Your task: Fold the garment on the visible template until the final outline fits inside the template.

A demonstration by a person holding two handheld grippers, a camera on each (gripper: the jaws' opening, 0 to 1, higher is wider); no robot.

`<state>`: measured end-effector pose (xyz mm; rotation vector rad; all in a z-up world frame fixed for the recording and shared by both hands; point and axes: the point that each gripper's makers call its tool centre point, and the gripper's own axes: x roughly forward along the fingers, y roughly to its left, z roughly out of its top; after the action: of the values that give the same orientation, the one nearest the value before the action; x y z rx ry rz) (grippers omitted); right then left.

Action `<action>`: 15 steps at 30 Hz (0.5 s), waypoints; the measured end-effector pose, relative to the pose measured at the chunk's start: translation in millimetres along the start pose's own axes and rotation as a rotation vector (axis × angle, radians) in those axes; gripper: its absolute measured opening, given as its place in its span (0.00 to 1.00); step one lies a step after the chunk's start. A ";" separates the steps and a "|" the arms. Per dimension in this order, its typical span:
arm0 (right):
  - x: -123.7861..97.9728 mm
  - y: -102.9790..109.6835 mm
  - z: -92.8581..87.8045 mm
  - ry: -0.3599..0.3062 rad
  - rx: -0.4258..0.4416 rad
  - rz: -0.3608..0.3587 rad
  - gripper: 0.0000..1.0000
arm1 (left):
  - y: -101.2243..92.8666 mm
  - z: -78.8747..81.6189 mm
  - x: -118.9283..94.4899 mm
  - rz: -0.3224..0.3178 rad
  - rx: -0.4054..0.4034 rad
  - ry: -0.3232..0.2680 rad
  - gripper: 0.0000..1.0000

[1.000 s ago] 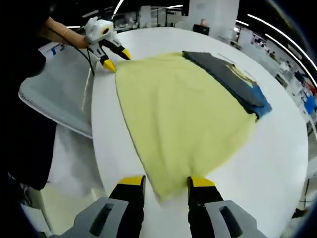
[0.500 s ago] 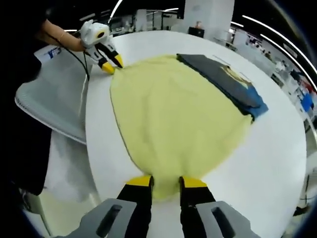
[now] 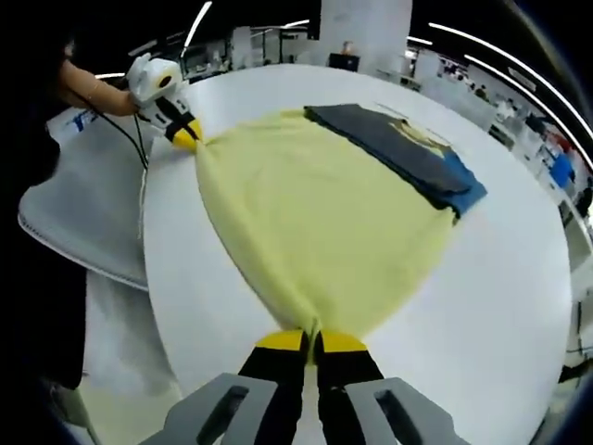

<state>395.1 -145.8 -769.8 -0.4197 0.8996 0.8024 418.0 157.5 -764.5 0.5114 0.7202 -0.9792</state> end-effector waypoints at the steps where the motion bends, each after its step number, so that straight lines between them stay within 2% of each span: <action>1: -1.0 0.8 0.3 -0.003 0.007 0.001 0.00 | -0.9 -0.1 -0.7 -0.002 0.006 0.002 0.01; 7: -11.6 4.7 9.7 -0.059 0.060 0.005 0.00 | -1.5 0.8 -5.9 0.010 0.006 0.003 0.00; 15: -19.6 4.8 15.5 -0.101 0.099 -0.015 0.00 | -0.4 12.8 -18.4 0.023 -0.026 -0.025 0.00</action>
<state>392.4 -141.5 -744.9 -0.2965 0.8374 0.7556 415.0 158.9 -742.4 0.4832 0.7018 -0.9525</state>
